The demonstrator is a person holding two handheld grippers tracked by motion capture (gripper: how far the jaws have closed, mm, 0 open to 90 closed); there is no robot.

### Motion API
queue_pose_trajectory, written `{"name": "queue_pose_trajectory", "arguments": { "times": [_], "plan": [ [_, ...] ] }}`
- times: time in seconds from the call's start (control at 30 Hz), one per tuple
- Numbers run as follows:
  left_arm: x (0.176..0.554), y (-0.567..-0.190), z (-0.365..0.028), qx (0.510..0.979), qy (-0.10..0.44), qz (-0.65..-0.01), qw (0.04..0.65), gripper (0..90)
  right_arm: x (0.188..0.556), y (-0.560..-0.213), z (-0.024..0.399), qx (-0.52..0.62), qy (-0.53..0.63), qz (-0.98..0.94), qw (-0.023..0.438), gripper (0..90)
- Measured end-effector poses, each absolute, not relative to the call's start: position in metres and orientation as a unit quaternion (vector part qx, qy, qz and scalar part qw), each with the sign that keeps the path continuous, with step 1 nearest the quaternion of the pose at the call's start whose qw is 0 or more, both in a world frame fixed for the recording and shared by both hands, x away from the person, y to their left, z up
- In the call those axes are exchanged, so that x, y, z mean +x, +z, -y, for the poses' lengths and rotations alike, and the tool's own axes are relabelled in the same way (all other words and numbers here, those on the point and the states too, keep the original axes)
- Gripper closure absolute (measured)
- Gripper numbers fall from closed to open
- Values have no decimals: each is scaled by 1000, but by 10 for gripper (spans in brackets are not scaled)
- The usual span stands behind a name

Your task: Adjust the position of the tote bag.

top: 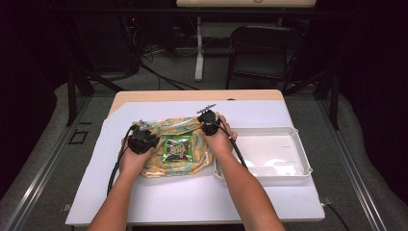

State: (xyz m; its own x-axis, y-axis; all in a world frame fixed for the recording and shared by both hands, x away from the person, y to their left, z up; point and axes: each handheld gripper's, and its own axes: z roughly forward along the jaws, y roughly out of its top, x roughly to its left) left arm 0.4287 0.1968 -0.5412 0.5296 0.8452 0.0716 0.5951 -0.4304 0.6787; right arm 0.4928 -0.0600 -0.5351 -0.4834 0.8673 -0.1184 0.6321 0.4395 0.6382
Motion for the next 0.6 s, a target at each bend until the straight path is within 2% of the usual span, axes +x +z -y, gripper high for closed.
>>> {"name": "queue_pose_trajectory", "arguments": {
  "times": [0.27,0.6],
  "plan": [
    [431,-551,-194,831,208,-439,272,896,494,-536,61,462,269,-815,222,896],
    [432,-553,-199,810,237,-456,280,900,493,-536,59,459,263,-819,223,894]
  ]
}}
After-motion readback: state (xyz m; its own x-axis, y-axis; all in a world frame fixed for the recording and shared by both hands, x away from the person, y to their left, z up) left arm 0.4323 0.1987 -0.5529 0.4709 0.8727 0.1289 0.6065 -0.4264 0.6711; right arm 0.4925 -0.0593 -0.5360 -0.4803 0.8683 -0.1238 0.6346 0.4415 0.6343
